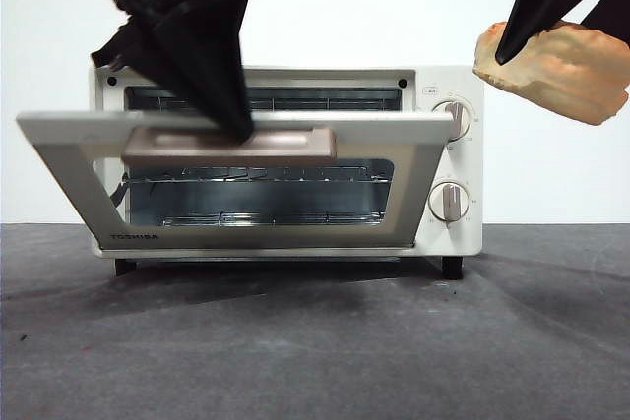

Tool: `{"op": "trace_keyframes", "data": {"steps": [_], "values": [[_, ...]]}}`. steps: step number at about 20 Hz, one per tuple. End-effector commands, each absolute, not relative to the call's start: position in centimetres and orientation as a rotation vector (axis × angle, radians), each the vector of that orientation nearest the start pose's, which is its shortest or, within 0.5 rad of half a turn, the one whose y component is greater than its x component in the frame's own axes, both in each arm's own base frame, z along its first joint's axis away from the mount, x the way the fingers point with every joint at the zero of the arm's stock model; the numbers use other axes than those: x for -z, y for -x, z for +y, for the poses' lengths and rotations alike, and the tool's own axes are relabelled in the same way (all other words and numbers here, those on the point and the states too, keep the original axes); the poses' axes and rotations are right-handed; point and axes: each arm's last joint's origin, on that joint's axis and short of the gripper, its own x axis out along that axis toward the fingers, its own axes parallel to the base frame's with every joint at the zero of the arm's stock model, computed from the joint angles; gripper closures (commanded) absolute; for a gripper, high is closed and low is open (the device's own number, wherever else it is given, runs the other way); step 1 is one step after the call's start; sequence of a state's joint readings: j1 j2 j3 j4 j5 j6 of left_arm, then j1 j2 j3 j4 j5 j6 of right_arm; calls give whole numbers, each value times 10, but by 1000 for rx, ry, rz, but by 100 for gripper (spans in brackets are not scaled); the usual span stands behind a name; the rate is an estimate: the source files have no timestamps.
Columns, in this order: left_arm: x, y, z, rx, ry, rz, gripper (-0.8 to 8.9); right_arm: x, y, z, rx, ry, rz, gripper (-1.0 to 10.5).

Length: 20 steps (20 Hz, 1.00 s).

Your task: The left arm flap open the oven, the right arm pick bread and place it into oven, the left arm flap close the oven

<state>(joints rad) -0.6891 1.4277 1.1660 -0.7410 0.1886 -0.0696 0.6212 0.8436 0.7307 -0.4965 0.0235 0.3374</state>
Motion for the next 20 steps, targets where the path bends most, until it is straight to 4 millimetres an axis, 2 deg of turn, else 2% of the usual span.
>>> {"op": "trace_keyframes", "data": {"steps": [1, 6, 13, 17, 20], "values": [[-273, -217, -190, 740, -227, 1059, 796, -285, -142, 103, -485, -120, 646, 752], [-270, -212, -188, 722, -230, 1124, 796, -285, -142, 103, -485, -120, 647, 752], [-272, -213, -187, 719, -219, 1109, 796, -285, -142, 103, -486, -121, 648, 752], [-292, -210, -176, 708, -158, 1012, 796, -284, -142, 103, -499, -124, 653, 752], [-315, -200, -156, 674, -116, 912, 796, -285, -143, 104, -522, -135, 656, 752]]}}
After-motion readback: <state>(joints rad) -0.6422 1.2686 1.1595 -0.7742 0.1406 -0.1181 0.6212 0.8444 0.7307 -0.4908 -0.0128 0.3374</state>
